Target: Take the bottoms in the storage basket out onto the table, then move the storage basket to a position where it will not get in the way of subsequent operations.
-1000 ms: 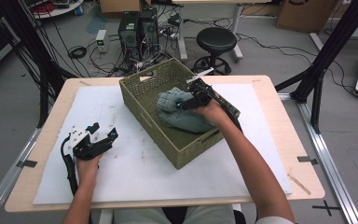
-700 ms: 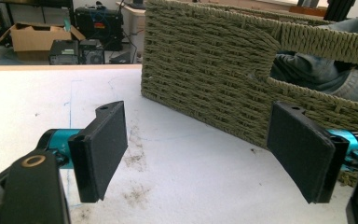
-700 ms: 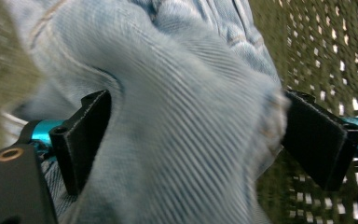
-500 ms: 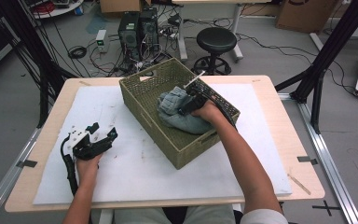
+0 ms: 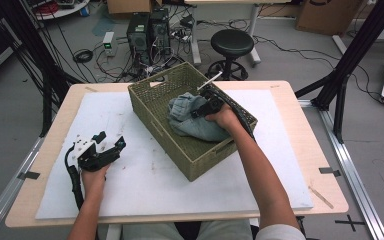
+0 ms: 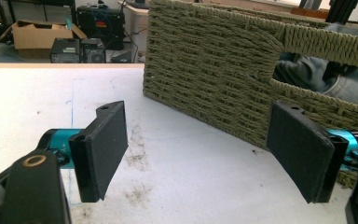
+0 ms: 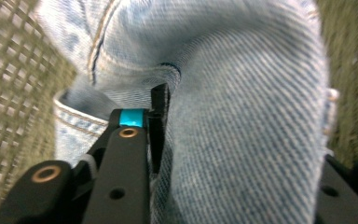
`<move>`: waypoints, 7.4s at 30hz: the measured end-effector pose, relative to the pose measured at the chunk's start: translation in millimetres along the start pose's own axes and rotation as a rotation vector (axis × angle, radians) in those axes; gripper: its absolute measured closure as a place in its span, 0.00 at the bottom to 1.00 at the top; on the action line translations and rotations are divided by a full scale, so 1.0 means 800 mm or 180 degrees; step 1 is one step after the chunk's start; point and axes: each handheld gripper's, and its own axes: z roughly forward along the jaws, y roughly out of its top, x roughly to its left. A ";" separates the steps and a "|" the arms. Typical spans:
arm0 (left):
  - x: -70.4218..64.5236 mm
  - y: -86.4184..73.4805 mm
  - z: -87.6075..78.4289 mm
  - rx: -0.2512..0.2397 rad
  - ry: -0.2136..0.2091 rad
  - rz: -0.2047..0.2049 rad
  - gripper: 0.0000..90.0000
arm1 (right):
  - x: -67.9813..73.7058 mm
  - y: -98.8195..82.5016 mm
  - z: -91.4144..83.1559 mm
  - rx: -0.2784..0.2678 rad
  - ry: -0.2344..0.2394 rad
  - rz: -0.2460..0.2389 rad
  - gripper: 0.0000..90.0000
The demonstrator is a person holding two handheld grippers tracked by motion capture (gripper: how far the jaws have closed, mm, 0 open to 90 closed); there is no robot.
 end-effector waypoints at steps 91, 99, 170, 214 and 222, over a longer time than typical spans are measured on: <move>0.000 0.000 0.000 -0.0006 0.0012 -0.0026 0.23 | -0.121 -0.234 -0.226 -0.1678 -0.0882 0.1195 0.75; 0.001 0.000 0.000 -0.0005 0.0009 -0.0029 0.23 | -0.118 -0.256 -0.187 -0.1091 -0.1165 0.1159 0.64; -0.030 0.025 -0.046 0.0122 0.0088 0.0113 0.23 | -0.017 -0.222 -0.155 -0.1158 -0.0124 -0.0291 0.24; -0.031 0.083 -0.043 0.0198 -0.0211 0.0101 0.23 | 0.127 -0.186 -0.088 -0.1063 0.0872 -0.0924 0.30; -0.019 0.098 -0.039 0.0246 -0.0089 0.0143 0.23 | 0.146 -0.178 -0.076 -0.1027 0.1054 -0.1019 0.29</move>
